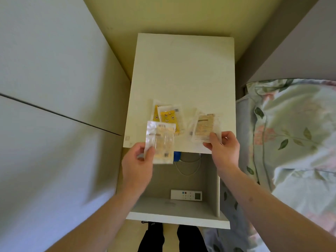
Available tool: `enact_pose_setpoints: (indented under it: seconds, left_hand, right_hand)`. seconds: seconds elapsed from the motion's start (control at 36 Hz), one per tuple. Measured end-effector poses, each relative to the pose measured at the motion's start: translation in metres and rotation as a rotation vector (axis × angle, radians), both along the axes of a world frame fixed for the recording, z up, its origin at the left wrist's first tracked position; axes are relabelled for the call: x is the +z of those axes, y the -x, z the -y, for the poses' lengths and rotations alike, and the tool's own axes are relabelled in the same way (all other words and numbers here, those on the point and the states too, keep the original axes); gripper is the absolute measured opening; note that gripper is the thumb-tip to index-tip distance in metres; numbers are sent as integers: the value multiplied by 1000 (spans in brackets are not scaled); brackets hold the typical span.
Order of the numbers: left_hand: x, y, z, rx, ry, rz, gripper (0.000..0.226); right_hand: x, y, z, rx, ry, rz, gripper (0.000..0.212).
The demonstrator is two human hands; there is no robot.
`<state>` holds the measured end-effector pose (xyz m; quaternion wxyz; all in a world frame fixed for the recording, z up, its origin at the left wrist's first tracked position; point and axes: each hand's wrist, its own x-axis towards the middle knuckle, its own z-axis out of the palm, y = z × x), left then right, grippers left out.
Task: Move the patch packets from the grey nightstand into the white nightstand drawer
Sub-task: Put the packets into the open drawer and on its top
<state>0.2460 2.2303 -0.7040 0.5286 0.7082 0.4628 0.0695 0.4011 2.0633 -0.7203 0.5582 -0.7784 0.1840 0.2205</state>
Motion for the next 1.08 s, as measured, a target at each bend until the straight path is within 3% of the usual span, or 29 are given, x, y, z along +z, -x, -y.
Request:
enact_pose_setpoints:
  seconds: [0.22,0.36,0.5,0.67,0.83,0.94,1.08]
  left_hand:
    - [-52,89,37,-56,195,-331,6]
    - [-109,99,37,-170,116,-552,16]
    - [-150,89,34,-275,133,-714,2]
    - [-178,79,33,-316,121,-807,22]
    - [-178,82,39,-558,-16,-989,34]
    - [-161,75,35,-643,-85,-954,30]
    - [-124,71,6,-658,-52,-711,42]
  right_hand:
    - [20,76,37,34,-37,-7,18]
    - [2,128,53,163,22,-91,30]
    - [-38,144,53,238,139,-197,24]
    - [-87,146,48,270,221,-303,20]
    - [-112,145,43,299,243,-391,20]
    - [-119,146,35,354,276,-438,23]
    - [-126,149,18,463,336,-468,30]
